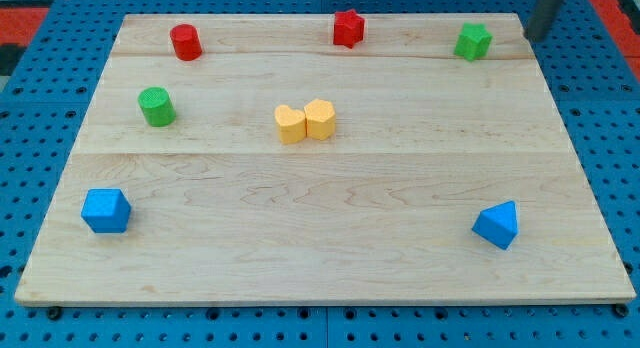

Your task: Move green star above the yellow heart

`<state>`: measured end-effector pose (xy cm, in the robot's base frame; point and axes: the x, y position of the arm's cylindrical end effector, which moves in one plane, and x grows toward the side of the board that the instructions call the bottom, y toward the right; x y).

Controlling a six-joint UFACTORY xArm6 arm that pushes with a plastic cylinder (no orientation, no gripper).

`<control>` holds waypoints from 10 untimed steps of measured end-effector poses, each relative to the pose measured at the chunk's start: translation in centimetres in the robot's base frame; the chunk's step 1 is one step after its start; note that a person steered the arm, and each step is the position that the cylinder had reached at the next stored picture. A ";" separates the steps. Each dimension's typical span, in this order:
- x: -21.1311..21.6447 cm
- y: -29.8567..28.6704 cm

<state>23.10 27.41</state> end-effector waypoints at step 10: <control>8.1 -22.5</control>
<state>31.16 4.94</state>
